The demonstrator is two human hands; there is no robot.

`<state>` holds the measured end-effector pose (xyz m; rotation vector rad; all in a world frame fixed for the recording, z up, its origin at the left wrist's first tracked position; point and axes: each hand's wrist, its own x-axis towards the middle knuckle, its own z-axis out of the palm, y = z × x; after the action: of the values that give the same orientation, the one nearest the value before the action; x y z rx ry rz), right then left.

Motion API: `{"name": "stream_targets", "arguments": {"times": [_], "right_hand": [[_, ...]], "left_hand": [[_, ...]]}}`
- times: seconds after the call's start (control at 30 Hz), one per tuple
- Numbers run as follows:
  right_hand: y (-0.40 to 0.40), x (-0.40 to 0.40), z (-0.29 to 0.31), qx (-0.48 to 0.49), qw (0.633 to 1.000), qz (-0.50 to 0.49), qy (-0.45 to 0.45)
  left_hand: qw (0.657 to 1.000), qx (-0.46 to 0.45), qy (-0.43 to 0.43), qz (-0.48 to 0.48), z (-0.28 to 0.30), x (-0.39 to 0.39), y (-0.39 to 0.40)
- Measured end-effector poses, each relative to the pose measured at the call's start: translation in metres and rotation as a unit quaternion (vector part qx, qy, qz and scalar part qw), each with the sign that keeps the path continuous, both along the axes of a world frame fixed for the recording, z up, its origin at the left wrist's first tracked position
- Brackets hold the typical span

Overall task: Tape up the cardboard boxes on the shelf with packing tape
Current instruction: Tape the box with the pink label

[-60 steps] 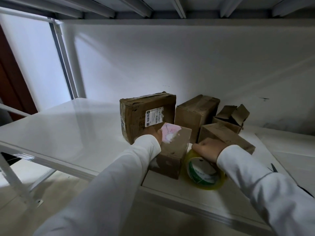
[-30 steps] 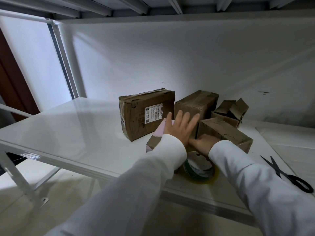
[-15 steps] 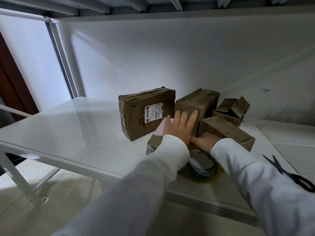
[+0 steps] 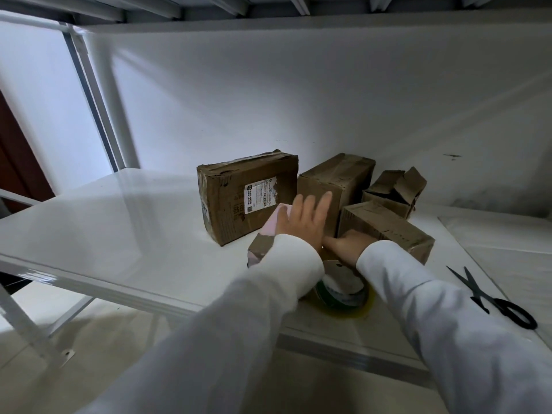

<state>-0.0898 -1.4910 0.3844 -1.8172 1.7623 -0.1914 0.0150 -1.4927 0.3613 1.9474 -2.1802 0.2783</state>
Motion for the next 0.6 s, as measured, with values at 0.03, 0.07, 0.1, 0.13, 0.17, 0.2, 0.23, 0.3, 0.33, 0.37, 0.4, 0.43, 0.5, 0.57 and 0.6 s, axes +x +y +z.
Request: {"name": "stream_targets", "arguments": {"times": [0.03, 0.07, 0.1, 0.13, 0.17, 0.2, 0.23, 0.3, 0.33, 0.37, 0.4, 0.43, 0.5, 0.57, 0.6], "right_hand": [[0.0, -0.001, -0.001, -0.001, 1.0, -0.002, -0.01], [0.0, -0.001, -0.002, -0.001, 1.0, -0.006, -0.02], [-0.001, -0.002, -0.003, 0.0, 1.0, -0.01, -0.025], [-0.002, -0.003, -0.004, 0.002, 0.999, -0.016, -0.028], [-0.003, -0.004, -0.005, 0.001, 0.999, -0.02, -0.032], [-0.004, -0.004, -0.007, -0.003, 0.999, -0.027, -0.039], [-0.003, -0.005, -0.008, -0.008, 0.998, -0.036, -0.051], [-0.001, -0.007, -0.01, -0.006, 0.995, -0.057, -0.085], [0.002, -0.009, -0.009, 0.004, 0.993, -0.062, -0.096], [0.005, -0.01, -0.006, 0.016, 0.994, -0.056, -0.097], [0.006, -0.011, -0.001, 0.025, 0.995, -0.039, -0.087], [0.006, -0.013, 0.006, 0.023, 0.996, -0.017, -0.079], [0.009, -0.012, 0.026, -0.008, 0.997, 0.028, -0.074], [0.01, -0.006, 0.047, -0.025, 0.99, 0.076, -0.116], [0.011, 0.0, 0.056, -0.024, 0.983, 0.099, -0.152]], "left_hand": [[0.999, -0.008, 0.045, 0.014, -0.002, 0.005, 0.001], [0.995, -0.017, 0.093, 0.04, -0.005, 0.012, 0.002], [0.988, -0.027, 0.133, 0.073, -0.009, 0.021, 0.004], [0.982, -0.042, 0.157, 0.1, -0.013, 0.028, 0.007], [0.978, -0.057, 0.166, 0.113, -0.019, 0.033, 0.013], [0.979, -0.055, 0.158, 0.115, -0.025, 0.036, 0.019], [0.982, -0.037, 0.149, 0.11, -0.029, 0.036, 0.026], [0.984, 0.01, 0.147, 0.102, -0.036, 0.036, 0.032], [0.982, 0.027, 0.156, 0.102, -0.038, 0.037, 0.03], [0.978, 0.039, 0.175, 0.104, -0.037, 0.038, 0.03], [0.974, 0.043, 0.198, 0.101, -0.037, 0.041, 0.026], [0.968, 0.031, 0.23, 0.097, -0.032, 0.044, 0.024], [0.934, 0.012, 0.339, 0.111, -0.024, 0.052, 0.018], [0.834, 0.042, 0.53, 0.149, -0.019, 0.063, 0.008], [0.756, 0.082, 0.628, 0.162, -0.018, 0.068, 0.004]]}}
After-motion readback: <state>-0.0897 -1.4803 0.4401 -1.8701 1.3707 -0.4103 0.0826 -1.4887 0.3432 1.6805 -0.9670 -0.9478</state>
